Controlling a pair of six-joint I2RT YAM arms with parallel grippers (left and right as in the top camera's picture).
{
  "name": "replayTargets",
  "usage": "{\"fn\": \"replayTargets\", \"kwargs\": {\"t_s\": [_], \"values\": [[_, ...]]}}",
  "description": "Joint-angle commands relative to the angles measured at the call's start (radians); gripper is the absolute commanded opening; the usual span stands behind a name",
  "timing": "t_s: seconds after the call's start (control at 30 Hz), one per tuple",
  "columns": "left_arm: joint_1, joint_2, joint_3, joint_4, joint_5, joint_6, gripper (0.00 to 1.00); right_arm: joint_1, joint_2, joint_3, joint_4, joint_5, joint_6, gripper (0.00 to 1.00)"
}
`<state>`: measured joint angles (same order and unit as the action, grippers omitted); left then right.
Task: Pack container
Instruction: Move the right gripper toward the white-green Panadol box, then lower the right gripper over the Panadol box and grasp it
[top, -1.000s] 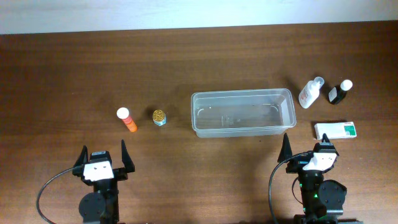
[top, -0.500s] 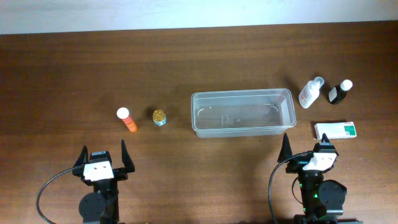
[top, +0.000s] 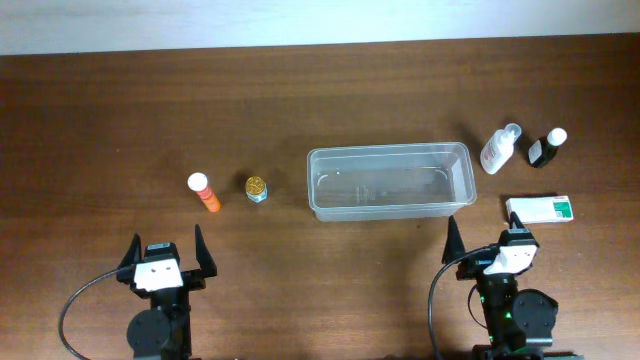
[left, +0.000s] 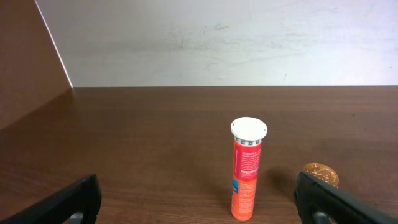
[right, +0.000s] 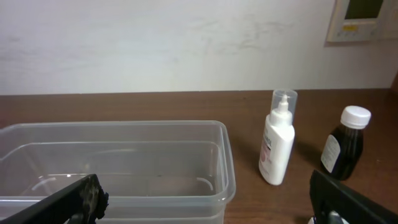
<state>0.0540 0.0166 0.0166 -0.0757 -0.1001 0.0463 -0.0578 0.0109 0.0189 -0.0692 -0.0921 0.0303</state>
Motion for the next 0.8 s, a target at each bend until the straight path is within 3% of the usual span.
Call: {"fn": "replayTargets", "kwargs": {"t_s": [0.0,0.2,0.37,0.6,0.77], "values": [[0.007,-0.011,-0.007,0.0,0.018,0.016,0.99,0.006,-0.008,0.094,-0.003,-0.02,0.012,0.98],[0.007,-0.011,-0.007,0.0,0.018,0.015,0.99,0.004,0.009,0.291,-0.194,0.117,0.091,0.98],[0.007,-0.011,-0.007,0.0,0.018,0.015,0.99,0.004,0.1,0.475,-0.24,0.158,0.08,0.98],[0.007,-0.011,-0.007,0.0,0.018,0.016,0.99,0.004,0.492,0.85,-0.568,0.375,0.053,0.98],[0.007,-0.011,-0.007,0.0,0.018,0.015,0.99,-0.022,0.756,1.162,-0.781,0.324,0.057,0.98]]}}
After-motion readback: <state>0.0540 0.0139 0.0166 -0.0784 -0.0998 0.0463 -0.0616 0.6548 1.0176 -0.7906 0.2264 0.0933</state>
